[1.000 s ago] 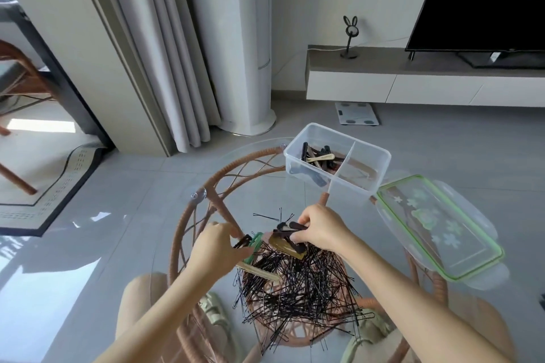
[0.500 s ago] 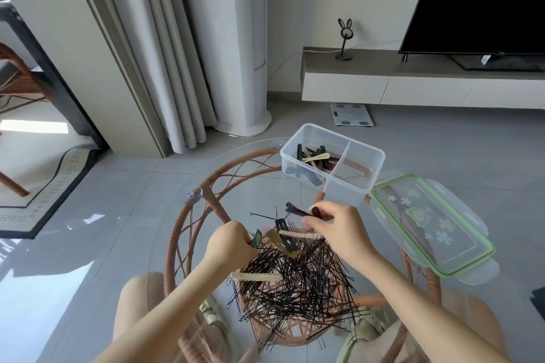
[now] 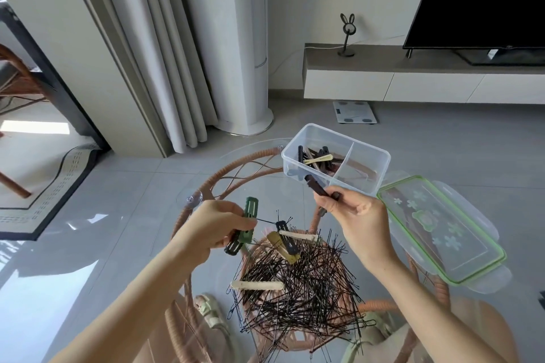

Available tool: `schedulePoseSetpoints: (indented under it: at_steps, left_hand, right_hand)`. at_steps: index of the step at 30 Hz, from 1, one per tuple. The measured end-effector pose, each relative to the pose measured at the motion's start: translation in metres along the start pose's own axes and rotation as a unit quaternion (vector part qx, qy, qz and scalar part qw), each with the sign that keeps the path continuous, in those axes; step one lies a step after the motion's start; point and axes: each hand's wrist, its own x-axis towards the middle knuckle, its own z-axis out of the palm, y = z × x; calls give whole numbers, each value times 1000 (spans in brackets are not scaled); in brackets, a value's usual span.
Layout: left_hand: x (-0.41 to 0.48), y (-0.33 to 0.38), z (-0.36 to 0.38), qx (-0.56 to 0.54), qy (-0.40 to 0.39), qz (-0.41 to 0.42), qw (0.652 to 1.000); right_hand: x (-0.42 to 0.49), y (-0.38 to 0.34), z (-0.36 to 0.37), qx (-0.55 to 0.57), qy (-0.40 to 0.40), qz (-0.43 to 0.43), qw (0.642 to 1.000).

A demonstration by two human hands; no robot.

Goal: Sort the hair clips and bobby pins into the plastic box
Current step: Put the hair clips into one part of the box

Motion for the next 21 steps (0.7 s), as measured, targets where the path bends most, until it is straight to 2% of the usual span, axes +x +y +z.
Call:
schedulePoseSetpoints:
  at_steps: [3, 6, 8, 12, 14, 16, 18, 21]
  left_hand:
    - [-3, 16, -1, -37, 5, 20, 999]
    - [4, 36, 1, -31, 18, 58, 998]
    - [15, 55, 6, -14, 29, 83, 996]
    - [61, 103, 31, 23, 58, 140, 988]
    - [88, 123, 47, 62, 66, 159, 983]
    - [108, 132, 59, 122, 62, 174, 975]
    - [120, 129, 62, 188, 73, 185, 962]
    - [120, 105, 47, 237, 88, 195, 948]
  right_hand:
    - [11, -11, -3, 41, 37, 36, 998]
    - [34, -14, -5, 96, 95, 92, 987]
    - [58, -10, -3, 91, 128, 127, 979]
    - [118, 7, 5, 6, 152, 199, 968]
    - [138, 14, 10, -58, 117, 228, 965]
    - [147, 15, 11, -191, 68, 234, 951]
    - [142, 8, 12, -315, 38, 200, 927]
    - [113, -6, 9, -367, 76, 103, 921]
